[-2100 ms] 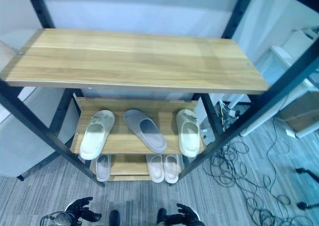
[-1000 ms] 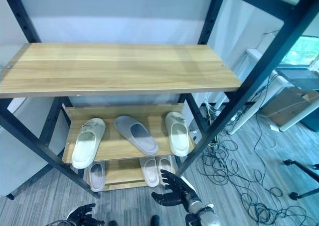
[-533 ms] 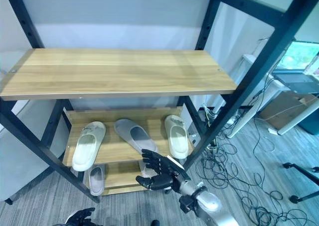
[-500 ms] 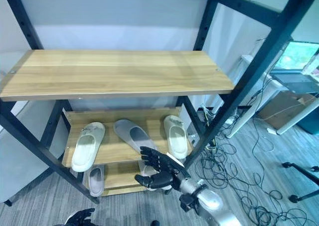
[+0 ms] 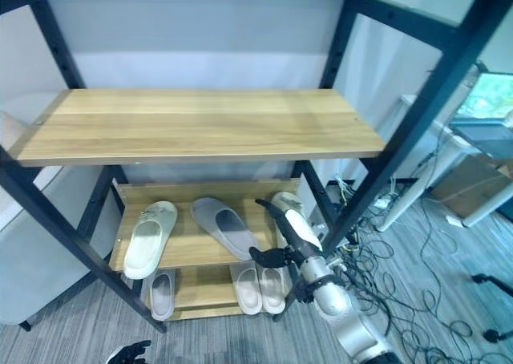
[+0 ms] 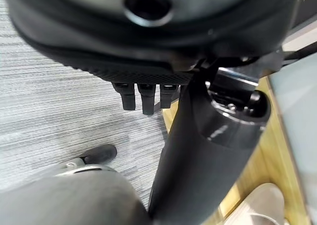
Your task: Arrange the slippers neatly on the shoe rack.
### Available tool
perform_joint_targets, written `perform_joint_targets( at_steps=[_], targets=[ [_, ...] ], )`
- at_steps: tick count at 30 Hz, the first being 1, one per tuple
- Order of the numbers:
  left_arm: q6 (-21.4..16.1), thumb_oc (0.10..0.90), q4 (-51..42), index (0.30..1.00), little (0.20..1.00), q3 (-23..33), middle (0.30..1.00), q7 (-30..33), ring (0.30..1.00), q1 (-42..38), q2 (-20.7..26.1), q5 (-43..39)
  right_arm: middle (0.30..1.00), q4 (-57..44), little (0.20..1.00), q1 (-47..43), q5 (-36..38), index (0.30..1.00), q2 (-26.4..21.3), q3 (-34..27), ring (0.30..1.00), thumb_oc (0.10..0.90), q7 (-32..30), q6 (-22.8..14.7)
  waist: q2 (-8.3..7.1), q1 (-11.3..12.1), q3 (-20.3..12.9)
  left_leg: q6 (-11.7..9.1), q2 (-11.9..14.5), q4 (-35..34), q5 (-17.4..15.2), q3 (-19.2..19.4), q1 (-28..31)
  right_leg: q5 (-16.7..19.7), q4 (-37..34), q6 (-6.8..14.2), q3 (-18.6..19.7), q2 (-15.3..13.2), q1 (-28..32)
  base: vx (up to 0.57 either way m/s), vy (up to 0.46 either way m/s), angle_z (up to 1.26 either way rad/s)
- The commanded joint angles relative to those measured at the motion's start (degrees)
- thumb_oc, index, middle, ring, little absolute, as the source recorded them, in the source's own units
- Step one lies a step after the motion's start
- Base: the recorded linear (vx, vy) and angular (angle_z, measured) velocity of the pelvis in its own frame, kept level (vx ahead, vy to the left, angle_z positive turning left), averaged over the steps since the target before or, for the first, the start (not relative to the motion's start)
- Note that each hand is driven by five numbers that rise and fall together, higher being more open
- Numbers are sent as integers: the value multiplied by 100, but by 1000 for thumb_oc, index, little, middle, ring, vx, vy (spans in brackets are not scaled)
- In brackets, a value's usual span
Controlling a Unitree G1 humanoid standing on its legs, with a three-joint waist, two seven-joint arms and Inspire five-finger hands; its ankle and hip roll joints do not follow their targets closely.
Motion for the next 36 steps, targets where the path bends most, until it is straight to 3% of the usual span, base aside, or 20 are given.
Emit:
perform_joint_targets(
  at_steps=[1,20,36],
  targets=[
    [-138,800,293,900,900,-342,900,17,900,-192,-315,223,900,-645,900,-420,-169,900,16,-340,900,800,-538,-334,118,99,27,-241,29,45,-239,-396,-92,-241,74,425,-90,105,46,38,5,27],
    [-74,800,304,900,900,-346,900,33,900,-52,-224,181,900,72,900,-924,-10,900,60,-593,900,800,-955,-118,66,391,119,-251,-7,45,-216,-650,-196,-324,74,375,-298,99,57,39,8,11],
    [-45,800,228,900,900,-570,900,66,900,-104,-191,73,900,832,900,-1714,329,900,272,-148,900,800,-1054,-49,64,575,175,-256,-15,45,-217,-756,-271,-374,74,373,-388,90,41,23,1,2]
  ],
)
